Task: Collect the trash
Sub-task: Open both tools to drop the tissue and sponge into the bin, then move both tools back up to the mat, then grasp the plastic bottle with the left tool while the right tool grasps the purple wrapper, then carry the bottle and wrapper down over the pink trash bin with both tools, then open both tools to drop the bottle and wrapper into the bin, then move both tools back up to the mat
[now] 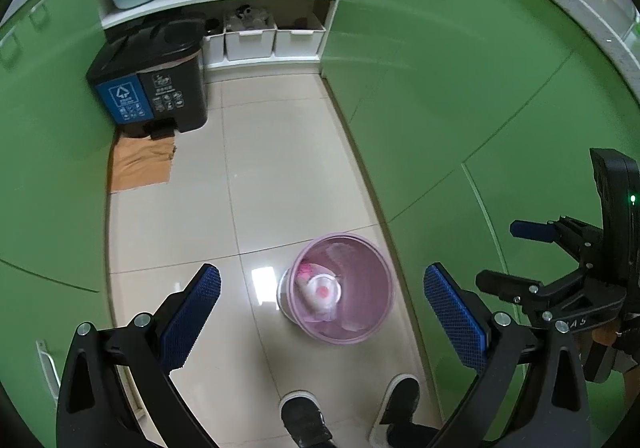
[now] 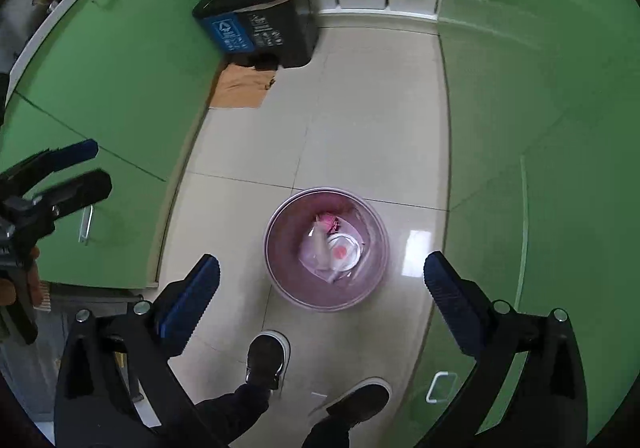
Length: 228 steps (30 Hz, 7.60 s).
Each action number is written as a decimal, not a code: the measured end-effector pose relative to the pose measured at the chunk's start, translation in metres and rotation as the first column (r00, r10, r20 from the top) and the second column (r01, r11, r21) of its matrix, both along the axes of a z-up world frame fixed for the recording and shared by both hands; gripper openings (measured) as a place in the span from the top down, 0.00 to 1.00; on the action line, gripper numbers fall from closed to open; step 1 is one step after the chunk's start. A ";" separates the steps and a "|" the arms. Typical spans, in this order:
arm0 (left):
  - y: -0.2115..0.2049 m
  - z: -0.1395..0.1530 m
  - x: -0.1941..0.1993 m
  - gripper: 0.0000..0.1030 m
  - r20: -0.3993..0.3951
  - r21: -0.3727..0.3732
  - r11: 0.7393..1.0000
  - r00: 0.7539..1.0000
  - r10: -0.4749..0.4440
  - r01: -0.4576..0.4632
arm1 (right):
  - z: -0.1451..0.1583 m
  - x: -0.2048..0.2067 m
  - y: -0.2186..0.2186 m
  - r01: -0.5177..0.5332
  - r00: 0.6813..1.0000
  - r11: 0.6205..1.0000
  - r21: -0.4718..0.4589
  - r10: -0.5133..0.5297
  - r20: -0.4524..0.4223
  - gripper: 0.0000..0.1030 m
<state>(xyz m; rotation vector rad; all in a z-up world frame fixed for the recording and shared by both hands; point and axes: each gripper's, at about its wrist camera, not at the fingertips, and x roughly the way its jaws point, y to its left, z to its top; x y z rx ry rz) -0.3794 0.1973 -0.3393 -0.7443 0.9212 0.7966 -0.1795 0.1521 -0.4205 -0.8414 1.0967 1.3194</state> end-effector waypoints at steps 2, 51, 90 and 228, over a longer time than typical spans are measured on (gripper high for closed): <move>-0.004 0.017 0.004 0.05 0.004 0.000 1.000 1.000 -0.013 0.013 | 0.025 0.003 -0.006 0.019 1.000 1.000 0.008 -0.019 0.001 0.03; -0.196 0.335 0.415 0.05 0.042 0.162 0.732 0.736 -0.675 0.662 | 0.377 0.275 -0.339 0.627 0.755 0.736 0.256 -0.655 0.032 0.03; -0.159 0.261 0.541 0.44 0.010 0.032 0.701 0.701 -0.713 0.712 | 0.323 0.367 -0.305 0.685 0.719 0.711 0.161 -0.695 0.010 0.03; -0.086 0.321 0.093 0.05 0.063 0.164 0.953 0.962 -0.267 0.253 | 0.385 0.065 -0.182 0.334 0.933 0.886 0.323 -0.360 0.023 0.03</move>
